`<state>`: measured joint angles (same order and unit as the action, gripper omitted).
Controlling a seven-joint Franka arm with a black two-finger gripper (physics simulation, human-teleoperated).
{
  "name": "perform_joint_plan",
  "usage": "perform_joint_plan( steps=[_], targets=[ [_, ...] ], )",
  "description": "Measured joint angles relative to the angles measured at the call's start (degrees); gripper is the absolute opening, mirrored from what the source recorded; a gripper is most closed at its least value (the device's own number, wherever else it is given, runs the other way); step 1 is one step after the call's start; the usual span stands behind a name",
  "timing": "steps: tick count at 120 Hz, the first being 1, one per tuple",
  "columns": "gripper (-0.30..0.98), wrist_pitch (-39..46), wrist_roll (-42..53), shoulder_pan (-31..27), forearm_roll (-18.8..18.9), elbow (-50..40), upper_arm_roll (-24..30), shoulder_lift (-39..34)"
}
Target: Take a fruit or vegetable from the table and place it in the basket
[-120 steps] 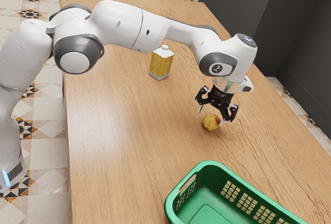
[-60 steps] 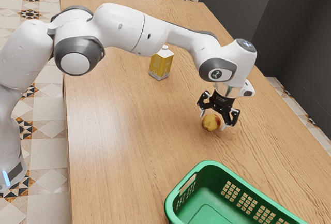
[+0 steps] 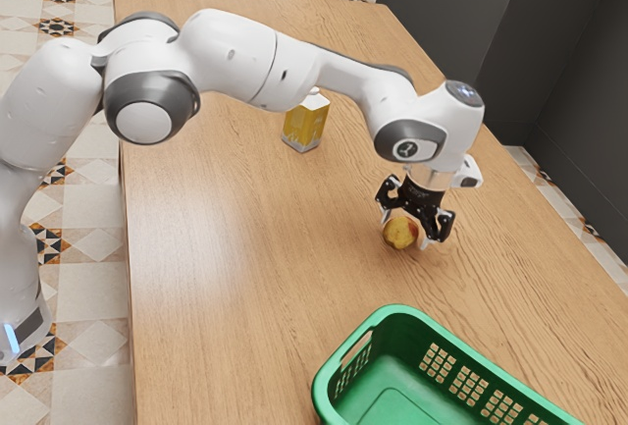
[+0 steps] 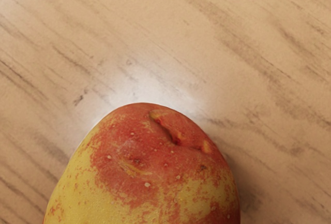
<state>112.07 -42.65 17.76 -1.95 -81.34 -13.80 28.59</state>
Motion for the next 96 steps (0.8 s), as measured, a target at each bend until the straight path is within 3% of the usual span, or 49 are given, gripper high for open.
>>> perform_joint_plan(
  steps=[45, 60, 78, 96],
  targets=[
    [0.67, 0.8, 1.18, -0.22, 0.1, -0.56, -0.05, 0.02],
    [0.5, 0.86, 1.52, -0.3, 0.2, -1.24, -0.33, 0.0],
    [0.32, 0.78, 1.83, -0.37, 3.55, -1.99, -0.76, -0.42],
    [0.28, -0.5, 1.84, -0.17, 6.16, 0.71, 6.38, -5.1]
  ],
)
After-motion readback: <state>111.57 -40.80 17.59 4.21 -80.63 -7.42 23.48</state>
